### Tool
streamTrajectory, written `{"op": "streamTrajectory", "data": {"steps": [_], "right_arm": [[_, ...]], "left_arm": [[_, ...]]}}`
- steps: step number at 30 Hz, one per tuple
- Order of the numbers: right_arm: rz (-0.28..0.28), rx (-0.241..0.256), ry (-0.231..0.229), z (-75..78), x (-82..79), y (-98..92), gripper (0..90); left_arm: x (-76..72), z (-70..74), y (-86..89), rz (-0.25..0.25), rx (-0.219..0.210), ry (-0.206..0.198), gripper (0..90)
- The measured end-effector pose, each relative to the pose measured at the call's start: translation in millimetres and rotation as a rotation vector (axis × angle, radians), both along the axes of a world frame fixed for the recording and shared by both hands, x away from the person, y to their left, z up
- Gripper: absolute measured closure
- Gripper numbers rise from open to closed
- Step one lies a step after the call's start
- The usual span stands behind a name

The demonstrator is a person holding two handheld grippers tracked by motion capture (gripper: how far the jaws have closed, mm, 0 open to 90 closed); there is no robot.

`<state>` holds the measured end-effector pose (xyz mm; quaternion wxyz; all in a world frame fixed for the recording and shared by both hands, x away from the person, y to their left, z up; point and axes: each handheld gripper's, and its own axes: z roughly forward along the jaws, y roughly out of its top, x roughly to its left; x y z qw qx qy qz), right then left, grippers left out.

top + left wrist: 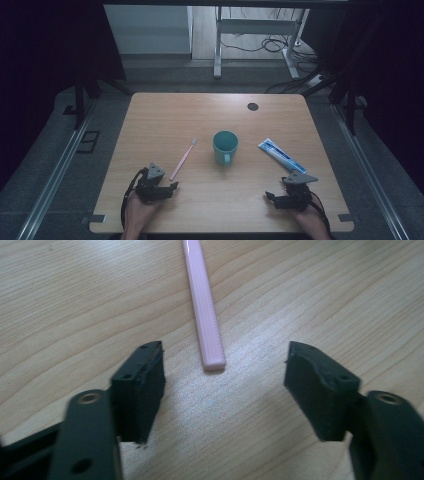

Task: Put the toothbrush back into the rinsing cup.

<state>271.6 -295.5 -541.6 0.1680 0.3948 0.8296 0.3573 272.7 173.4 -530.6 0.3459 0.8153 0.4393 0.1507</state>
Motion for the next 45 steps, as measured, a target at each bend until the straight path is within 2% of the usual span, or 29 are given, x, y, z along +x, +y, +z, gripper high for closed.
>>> {"op": "streamTrajectory", "data": {"steps": [5, 7, 10, 14, 24, 26, 27, 38, 42, 45], "right_arm": [[0.0, 0.0, 0.0, 0.0, -0.1, 0.0, 12.8], [0.0, 0.0, 0.0, 0.0, -0.1, 0.0, 12.8], [0.0, 0.0, 0.0, 0.0, -0.1, 0.0, 12.8], [0.0, 0.0, 0.0, 0.0, 0.0, -0.1, 12.8], [0.0, 0.0, 0.0, 0.0, 0.0, 0.0, 12.8], [0.0, -0.001, 0.0, 0.0, 0.0, -0.1, 12.8], [0.0, -0.001, 0.0, 0.0, 0.0, -0.1, 12.8], [0.0, -0.001, 0.0, 0.0, 0.0, 0.0, 12.9], [-0.001, 0.0, 0.001, 0.0, -0.1, 0.0, 12.9], [-0.002, 0.0, 0.001, 0.0, -0.1, 0.0, 12.9]], "left_arm": [[-0.1, 3.0, 2.2, -0.001, -0.018, 0.008, 46.4], [0.2, 5.9, 3.4, -0.002, -0.04, 0.014, 54.2], [0.6, 8.5, 4.3, -0.001, -0.05, 0.015, 59.1], [1.6, 11.5, 4.5, 0.004, -0.046, 0.022, 69.2], [7.8, 18.4, 3.4, -0.017, -0.019, 0.02, 87.2], [9.0, 19.1, 2.8, -0.023, -0.019, 0.024, 88.2], [11.2, 19.9, 2.1, -0.028, 0.002, 0.022, 88.5], [24.4, 21.8, 12.4, -0.008, 0.02, 0.024, 89.1], [32.9, 19.1, 18.8, 0.008, 0.028, 0.033, 89.1], [40.8, 11.6, 23.9, 0.024, 0.026, 0.054, 89.1]]}}
